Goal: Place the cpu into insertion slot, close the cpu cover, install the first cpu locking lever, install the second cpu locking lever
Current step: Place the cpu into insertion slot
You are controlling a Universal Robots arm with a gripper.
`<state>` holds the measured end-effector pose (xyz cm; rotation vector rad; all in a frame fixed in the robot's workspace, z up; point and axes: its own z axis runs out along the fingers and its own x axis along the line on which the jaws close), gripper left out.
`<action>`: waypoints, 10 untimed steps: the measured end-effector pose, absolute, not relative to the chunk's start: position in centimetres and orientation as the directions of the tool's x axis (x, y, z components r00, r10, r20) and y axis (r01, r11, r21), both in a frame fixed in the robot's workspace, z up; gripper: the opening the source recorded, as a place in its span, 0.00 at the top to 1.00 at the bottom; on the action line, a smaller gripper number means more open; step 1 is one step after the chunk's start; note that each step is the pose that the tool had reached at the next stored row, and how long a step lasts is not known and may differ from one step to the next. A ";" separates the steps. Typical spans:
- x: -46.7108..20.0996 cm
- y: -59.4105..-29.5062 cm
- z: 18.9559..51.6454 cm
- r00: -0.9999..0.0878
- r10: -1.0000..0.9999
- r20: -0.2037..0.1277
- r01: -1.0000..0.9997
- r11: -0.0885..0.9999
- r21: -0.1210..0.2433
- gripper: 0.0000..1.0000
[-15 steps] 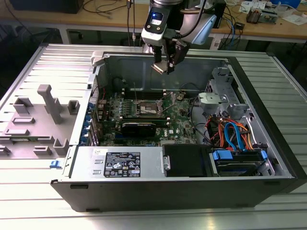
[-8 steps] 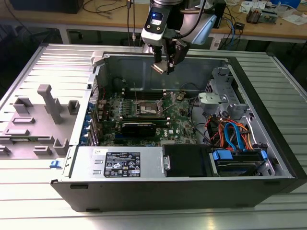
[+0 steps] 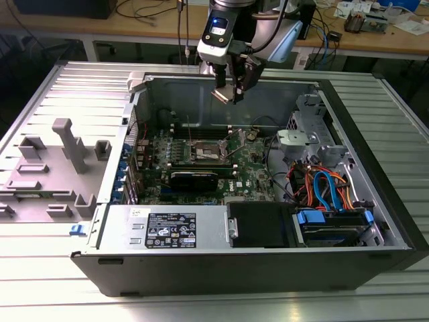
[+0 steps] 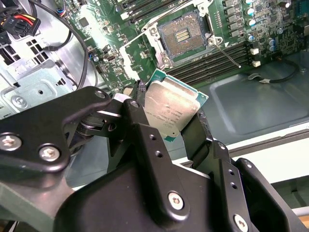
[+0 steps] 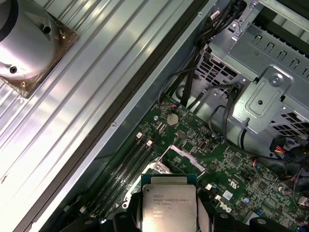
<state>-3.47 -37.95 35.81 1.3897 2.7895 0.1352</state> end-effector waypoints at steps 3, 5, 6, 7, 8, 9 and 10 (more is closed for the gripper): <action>-3.5 -38.0 35.8 -0.597 0.802 0.019 0.800 0.594 0.088 0.45; -3.5 -38.1 35.7 -0.586 0.810 0.019 0.808 0.583 0.087 0.45; -3.5 -38.1 35.7 -0.578 0.816 0.019 0.814 0.575 0.087 0.45; -3.5 -38.1 35.7 -0.576 0.817 0.019 0.815 0.572 0.087 0.45; -3.5 -38.1 35.7 -0.575 0.818 0.019 0.816 0.572 0.087 0.45; -3.5 -38.1 35.7 -0.575 0.818 0.019 0.816 0.572 0.087 0.45; -3.5 -38.1 35.7 -0.575 0.818 0.019 0.816 0.572 0.087 0.45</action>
